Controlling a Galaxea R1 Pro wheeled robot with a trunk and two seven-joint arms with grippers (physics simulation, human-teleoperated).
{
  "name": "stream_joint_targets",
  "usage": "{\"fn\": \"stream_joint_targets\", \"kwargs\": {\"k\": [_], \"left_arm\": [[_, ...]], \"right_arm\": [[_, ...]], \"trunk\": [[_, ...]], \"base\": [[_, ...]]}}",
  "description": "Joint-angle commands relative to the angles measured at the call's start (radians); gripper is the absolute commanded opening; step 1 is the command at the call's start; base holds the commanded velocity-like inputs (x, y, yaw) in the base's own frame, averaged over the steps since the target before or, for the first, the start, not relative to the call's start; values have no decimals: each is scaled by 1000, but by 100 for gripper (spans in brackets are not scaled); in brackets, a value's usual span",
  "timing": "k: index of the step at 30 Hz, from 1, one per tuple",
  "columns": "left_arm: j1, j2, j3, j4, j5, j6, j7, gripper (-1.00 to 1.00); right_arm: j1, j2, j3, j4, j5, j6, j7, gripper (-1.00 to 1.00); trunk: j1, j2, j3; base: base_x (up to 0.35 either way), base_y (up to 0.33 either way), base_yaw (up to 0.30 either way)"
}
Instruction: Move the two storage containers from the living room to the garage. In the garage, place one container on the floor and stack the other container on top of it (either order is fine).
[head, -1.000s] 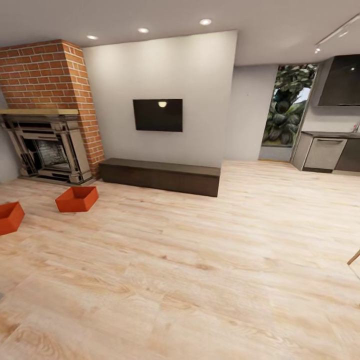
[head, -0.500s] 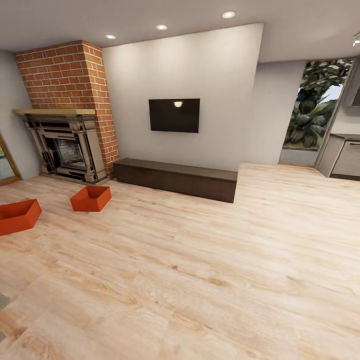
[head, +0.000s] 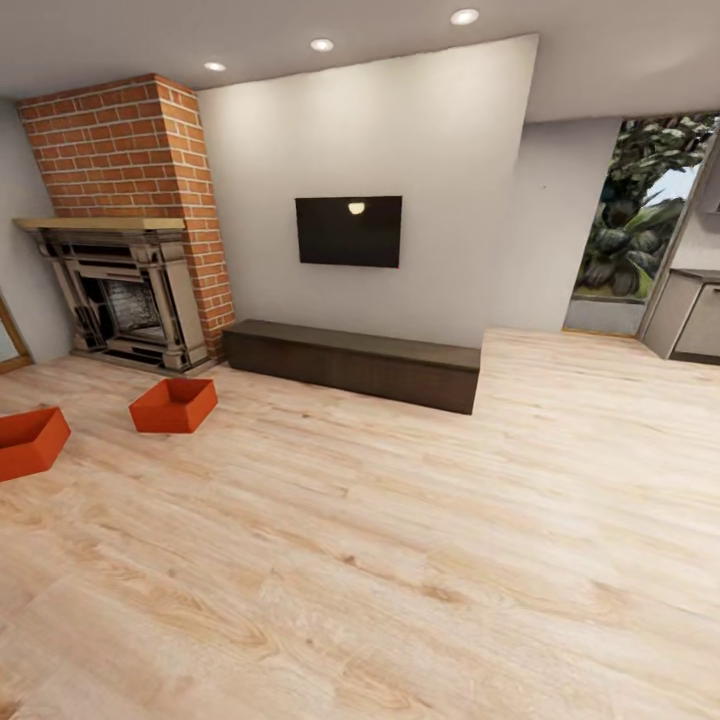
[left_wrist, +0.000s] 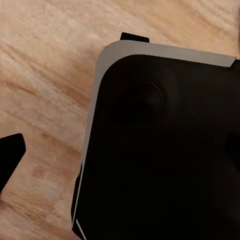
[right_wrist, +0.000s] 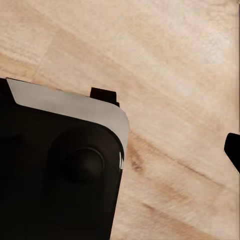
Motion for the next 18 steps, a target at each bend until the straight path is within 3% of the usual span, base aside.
{"fn": "stream_joint_targets", "kwargs": {"k": [1,5,14,18], "left_arm": [[0,0,2,0,4,-3,1,100],[0,0,1,0,4,-2,1,100],[0,0,2,0,5,-3,1,100],[0,0,1,0,4,-3,1,100]], "right_arm": [[-1,1,8,2,-8,-5,0,100],[-1,1,8,3,-8,-5,0,100],[-1,0,8,2,-8,-5,0,100],[-1,0,8,3,-8,-5,0,100]], "trunk": [[1,0,-1],[1,0,-1],[1,0,-1],[1,0,-1]], "base": [[323,0,0],[323,0,124],[323,0,259],[323,0,103]]}}
